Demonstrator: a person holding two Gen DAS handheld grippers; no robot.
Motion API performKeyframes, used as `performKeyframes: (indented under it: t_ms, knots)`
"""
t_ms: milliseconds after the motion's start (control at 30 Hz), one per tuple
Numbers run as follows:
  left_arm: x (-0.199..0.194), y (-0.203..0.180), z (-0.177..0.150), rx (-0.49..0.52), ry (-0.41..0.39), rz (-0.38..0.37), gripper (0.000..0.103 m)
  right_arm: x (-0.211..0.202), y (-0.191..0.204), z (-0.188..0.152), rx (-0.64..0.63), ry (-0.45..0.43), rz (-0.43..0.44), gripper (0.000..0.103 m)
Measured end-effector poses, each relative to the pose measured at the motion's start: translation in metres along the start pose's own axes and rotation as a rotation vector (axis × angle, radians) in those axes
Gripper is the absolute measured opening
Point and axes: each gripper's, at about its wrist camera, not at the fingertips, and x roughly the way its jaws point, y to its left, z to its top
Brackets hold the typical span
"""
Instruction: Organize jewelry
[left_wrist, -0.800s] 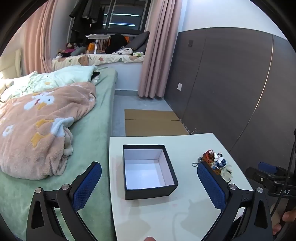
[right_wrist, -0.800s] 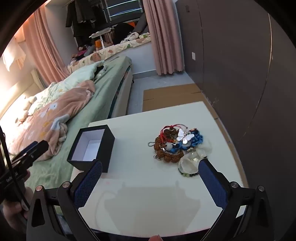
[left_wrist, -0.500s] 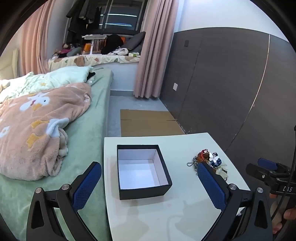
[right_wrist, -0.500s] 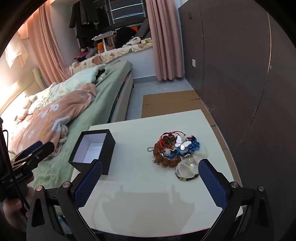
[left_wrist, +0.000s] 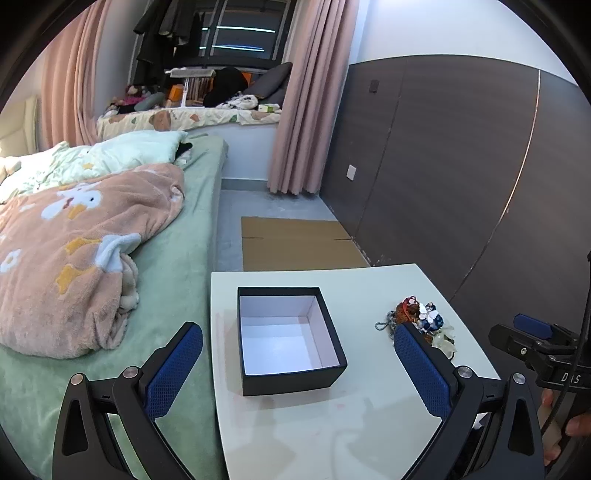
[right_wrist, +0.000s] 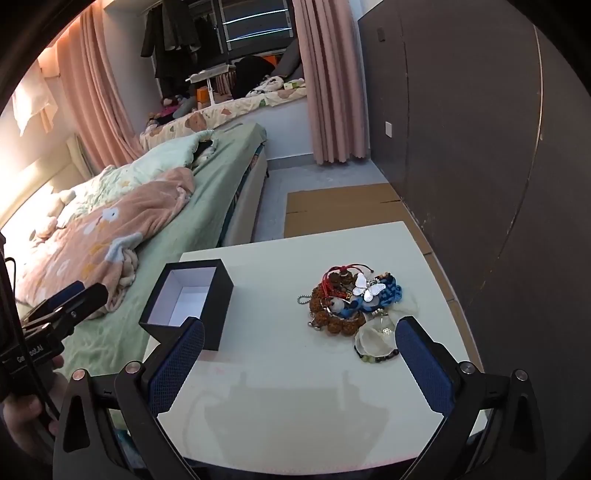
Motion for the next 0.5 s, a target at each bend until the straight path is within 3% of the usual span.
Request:
performKeyframes:
  t_ms: [500]
  knots:
    - [0.0012,-0.0030,-0.0019,0.017,-0.005,-0.005,0.103,-0.0028,-0.0049,0.0012,0.016,-0.012,0.002,0.103]
